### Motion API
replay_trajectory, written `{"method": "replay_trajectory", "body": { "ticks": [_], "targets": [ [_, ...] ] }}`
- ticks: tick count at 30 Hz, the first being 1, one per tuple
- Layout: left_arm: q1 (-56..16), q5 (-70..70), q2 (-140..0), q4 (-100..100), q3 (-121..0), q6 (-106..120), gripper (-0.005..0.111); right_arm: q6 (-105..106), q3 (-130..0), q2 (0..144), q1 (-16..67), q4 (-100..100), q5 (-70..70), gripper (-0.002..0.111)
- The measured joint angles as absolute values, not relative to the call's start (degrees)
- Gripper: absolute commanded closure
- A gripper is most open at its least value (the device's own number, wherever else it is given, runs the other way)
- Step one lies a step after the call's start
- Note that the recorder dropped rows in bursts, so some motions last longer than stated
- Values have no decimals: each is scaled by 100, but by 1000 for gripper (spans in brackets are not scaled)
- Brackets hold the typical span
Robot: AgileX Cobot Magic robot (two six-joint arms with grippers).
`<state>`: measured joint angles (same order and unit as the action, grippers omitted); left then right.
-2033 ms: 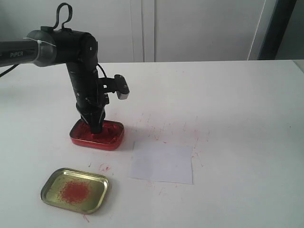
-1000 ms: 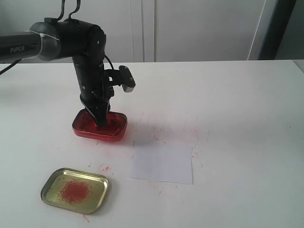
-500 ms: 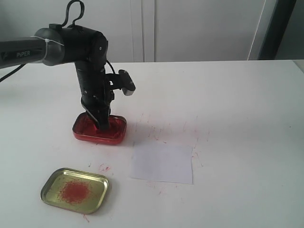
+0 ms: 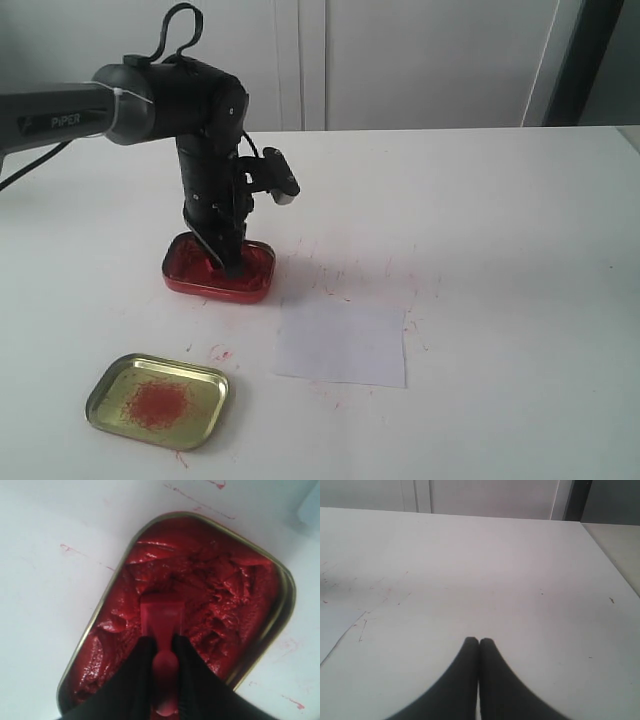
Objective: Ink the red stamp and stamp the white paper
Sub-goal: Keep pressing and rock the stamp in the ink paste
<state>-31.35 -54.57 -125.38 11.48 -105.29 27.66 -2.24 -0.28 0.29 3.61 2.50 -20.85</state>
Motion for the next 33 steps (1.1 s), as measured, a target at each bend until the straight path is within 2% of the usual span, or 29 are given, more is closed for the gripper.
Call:
{"method": "replay_trajectory", "body": {
  "ticks": [33],
  "targets": [
    [-3300, -5509, -12678, 2042, -10529, 2256, 107, -232, -28, 29, 361, 250, -2085, 108]
  ]
}}
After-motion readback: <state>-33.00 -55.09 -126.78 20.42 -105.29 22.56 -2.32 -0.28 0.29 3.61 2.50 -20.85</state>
